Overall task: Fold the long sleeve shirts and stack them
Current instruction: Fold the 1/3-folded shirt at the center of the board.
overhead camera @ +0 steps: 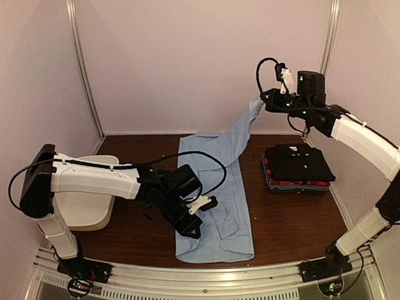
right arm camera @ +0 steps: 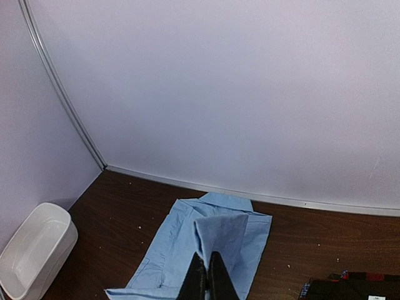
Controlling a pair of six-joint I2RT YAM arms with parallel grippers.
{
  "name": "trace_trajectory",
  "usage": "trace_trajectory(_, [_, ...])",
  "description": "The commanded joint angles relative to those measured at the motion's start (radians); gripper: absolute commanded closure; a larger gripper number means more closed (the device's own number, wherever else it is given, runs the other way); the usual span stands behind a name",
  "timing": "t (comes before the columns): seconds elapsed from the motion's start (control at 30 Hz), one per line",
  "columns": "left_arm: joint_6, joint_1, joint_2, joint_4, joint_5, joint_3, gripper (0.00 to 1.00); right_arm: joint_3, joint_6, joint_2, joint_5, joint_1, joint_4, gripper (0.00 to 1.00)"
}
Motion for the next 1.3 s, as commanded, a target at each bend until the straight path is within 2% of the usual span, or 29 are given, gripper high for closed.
trace_trajectory(0.0, [0.031, -0.004, 0.027, 0.028, 0.046, 0.031, 1.0, 0.008, -0.01, -0.034, 0.023, -0.006, 0.0, 1.0])
trace_trajectory(0.17, [0.039, -0.004, 0.055, 0.029, 0.057, 0.039, 1.0, 0.041, -0.005, -0.022, -0.011, -0.005, -0.018, 0.99])
trace_trajectory(0.2, [0.039, -0.005, 0.059, 0.032, 0.06, 0.039, 0.96, 0.041, 0.0, -0.021, -0.02, -0.006, -0.017, 0.99])
trace_trajectory(0.4, [0.038, -0.005, 0.051, 0.062, 0.083, 0.044, 0.55, 0.012, 0.013, -0.024, -0.053, -0.006, -0.021, 0.97])
trace_trajectory(0.5, [0.034, -0.005, 0.035, 0.087, 0.092, 0.041, 0.46, -0.006, 0.016, -0.031, -0.084, -0.006, -0.019, 0.97])
trace_trajectory(0.77, [-0.03, 0.04, -0.038, 0.206, 0.137, -0.003, 0.43, -0.095, 0.025, -0.056, -0.154, -0.002, -0.011, 0.97])
trace_trajectory(0.97, [-0.116, 0.163, -0.108, 0.361, 0.22, -0.1, 0.46, -0.165, 0.022, -0.08, -0.191, 0.011, -0.003, 0.97])
trace_trajectory(1.1, [-0.173, 0.235, -0.123, 0.427, 0.202, -0.141, 0.47, -0.197, 0.017, -0.091, -0.215, 0.025, -0.009, 0.97])
trace_trajectory(1.27, [-0.213, 0.303, -0.1, 0.433, 0.127, -0.131, 0.48, -0.238, 0.004, -0.102, -0.243, 0.049, -0.026, 0.97])
